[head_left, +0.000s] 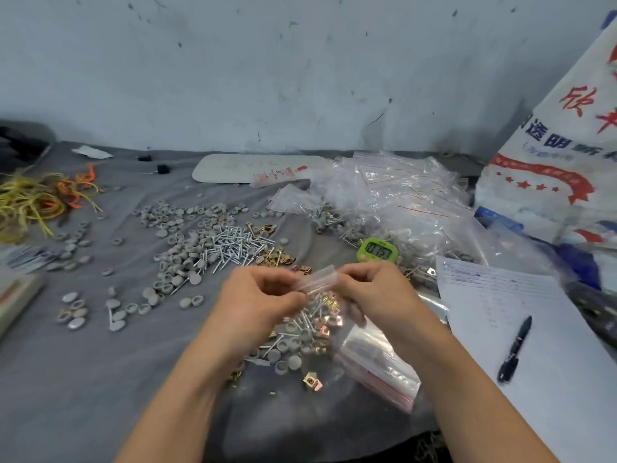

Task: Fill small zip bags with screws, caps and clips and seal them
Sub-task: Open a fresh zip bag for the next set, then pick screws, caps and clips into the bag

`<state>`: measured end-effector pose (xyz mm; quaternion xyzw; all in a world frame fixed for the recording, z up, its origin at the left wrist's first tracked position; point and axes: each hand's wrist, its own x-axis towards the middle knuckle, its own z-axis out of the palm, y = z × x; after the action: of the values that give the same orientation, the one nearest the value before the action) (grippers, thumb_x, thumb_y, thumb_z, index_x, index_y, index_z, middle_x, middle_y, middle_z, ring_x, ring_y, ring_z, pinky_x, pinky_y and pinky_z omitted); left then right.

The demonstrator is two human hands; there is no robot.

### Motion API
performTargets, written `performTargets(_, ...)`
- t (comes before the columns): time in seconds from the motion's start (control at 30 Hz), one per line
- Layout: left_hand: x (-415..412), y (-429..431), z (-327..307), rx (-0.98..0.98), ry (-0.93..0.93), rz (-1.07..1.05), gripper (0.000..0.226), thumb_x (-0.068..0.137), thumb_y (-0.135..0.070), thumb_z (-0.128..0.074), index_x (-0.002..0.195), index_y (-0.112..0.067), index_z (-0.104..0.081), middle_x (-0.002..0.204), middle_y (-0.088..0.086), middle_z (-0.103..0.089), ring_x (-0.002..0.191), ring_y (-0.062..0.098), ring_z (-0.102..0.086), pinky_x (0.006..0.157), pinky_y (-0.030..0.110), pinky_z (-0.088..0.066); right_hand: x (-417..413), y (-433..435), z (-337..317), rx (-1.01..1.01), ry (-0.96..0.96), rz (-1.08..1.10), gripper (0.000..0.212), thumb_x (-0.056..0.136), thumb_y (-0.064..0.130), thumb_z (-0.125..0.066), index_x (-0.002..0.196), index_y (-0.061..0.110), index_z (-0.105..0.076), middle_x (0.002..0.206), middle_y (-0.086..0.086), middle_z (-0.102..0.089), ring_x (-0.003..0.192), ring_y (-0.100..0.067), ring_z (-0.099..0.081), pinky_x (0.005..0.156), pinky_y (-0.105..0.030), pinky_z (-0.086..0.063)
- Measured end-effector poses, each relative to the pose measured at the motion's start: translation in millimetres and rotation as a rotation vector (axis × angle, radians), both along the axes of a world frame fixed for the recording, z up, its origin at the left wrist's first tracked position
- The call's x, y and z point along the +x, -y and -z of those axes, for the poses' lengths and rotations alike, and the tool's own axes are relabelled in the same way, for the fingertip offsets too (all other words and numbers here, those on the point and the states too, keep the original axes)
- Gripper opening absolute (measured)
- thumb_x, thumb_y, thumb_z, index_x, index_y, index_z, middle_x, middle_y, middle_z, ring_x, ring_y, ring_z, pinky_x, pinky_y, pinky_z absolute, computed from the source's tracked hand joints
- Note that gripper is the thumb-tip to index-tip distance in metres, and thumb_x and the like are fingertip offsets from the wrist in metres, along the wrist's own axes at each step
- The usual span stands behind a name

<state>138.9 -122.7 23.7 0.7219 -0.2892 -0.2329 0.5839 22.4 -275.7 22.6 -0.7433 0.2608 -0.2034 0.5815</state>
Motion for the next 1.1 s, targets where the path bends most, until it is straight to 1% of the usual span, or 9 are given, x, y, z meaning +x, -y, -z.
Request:
performTargets(0.07,6.3,-3.1,6.2,0.042,0.025,-0.152,0.015,0.085,-0.007,-0.080,0.084,-0.021,-0.082,0.070,0.006,-0.076,0.055,0.015,-0.064,0.058,0.031,-0.050,-1.7,10.6,3.0,-0.060,-0.040,0.185,0.024,0.096,0.028,-0.068,0.077,0.021,-0.081,0.062,0.003,-0.072,0.051,-0.007,-0.059,0.053,-0.020,-0.050)
performTargets(0.17,20.2,-7.0,8.9,0.046,0.039,-0.408,0.015,0.085,-0.018,-0.082,0.083,-0.032,-0.078,0.066,-0.003,-0.075,0.057,0.015,-0.068,0.065,0.040,-0.059,-14.1,36.8,9.0,-0.561,-0.380,0.483,0.022,0.095,0.024,-0.060,0.088,0.024,-0.080,0.086,0.002,-0.078,0.081,-0.021,-0.068,0.077,-0.034,-0.053)
performTargets(0.23,28.8,-12.0,8.8,-0.017,0.001,-0.481,0.018,0.085,-0.020,-0.082,0.080,-0.037,-0.078,0.067,-0.005,-0.075,0.061,0.018,-0.071,0.069,0.044,-0.061,-17.9,46.8,14.7,-0.628,-0.575,0.436,0.024,0.090,0.014,-0.055,0.096,0.023,-0.076,0.105,-0.006,-0.076,0.099,-0.033,-0.065,0.086,-0.037,-0.049)
performTargets(0.3,34.3,-16.8,9.1,-0.046,0.004,-0.520,0.020,0.084,-0.020,-0.082,0.079,-0.039,-0.078,0.067,-0.004,-0.075,0.064,0.019,-0.072,0.071,0.043,-0.060,-17.0,49.1,23.3,-0.672,-0.718,0.315,0.027,0.089,0.011,-0.054,0.106,0.021,-0.073,0.114,-0.007,-0.073,0.107,-0.034,-0.064,0.086,-0.036,-0.049)
performTargets(0.43,44.1,-26.1,8.7,-0.095,-0.011,-0.575,0.015,0.082,-0.015,-0.081,0.082,-0.029,-0.078,0.067,-0.003,-0.075,0.062,0.018,-0.071,0.067,0.039,-0.055,-11.0,45.9,29.8,-0.832,-0.693,0.171,0.036,0.093,0.014,-0.057,0.123,0.029,-0.070,0.122,-0.001,-0.073,0.112,-0.029,-0.066,0.091,-0.038,-0.054)
performTargets(0.6,52.5,-33.6,9.7,-0.132,-0.023,-0.589,0.015,0.082,-0.009,-0.080,0.083,-0.024,-0.078,0.065,0.001,-0.074,0.060,0.021,-0.064,0.067,0.037,-0.050,-6.6,35.6,31.1,-0.757,-0.667,0.050,0.051,0.089,0.010,-0.059,0.132,0.037,-0.065,0.132,0.003,-0.067,0.119,-0.025,-0.062,0.093,-0.037,-0.053)
performTargets(0.73,52.3,-34.6,9.1,-0.161,-0.011,-0.567,0.019,0.083,-0.004,-0.078,0.081,-0.022,-0.077,0.061,-0.001,-0.072,0.054,0.016,-0.061,0.064,0.033,-0.050,-17.5,41.3,28.1,-0.697,-0.736,0.128,0.055,0.086,0.003,-0.057,0.128,0.036,-0.066,0.130,0.002,-0.069,0.118,-0.024,-0.064,0.094,-0.036,-0.054)
performTargets(0.9,50.5,-34.2,8.6,-0.177,0.000,-0.552,0.018,0.084,-0.003,-0.078,0.082,-0.022,-0.077,0.060,-0.002,-0.071,0.050,0.011,-0.060,0.062,0.032,-0.050,-25.4,46.0,21.8,-0.763,-0.856,0.336,0.028,0.080,0.007,-0.055,0.098,0.024,-0.067,0.105,-0.002,-0.069,0.084,-0.026,-0.054,0.073,-0.032,-0.040)
performTargets(1.1,46.5,-32.4,7.2,-0.173,0.009,-0.551,0.019,0.085,-0.004,-0.078,0.084,-0.023,-0.077,0.063,-0.001,-0.073,0.050,0.009,-0.061,0.059,0.030,-0.049,-12.7,42.9,16.8,-0.624,-0.739,0.364,0.015,0.085,0.006,-0.052,0.093,0.018,-0.058,0.099,-0.007,-0.063,0.090,-0.032,-0.058,0.075,-0.035,-0.041)
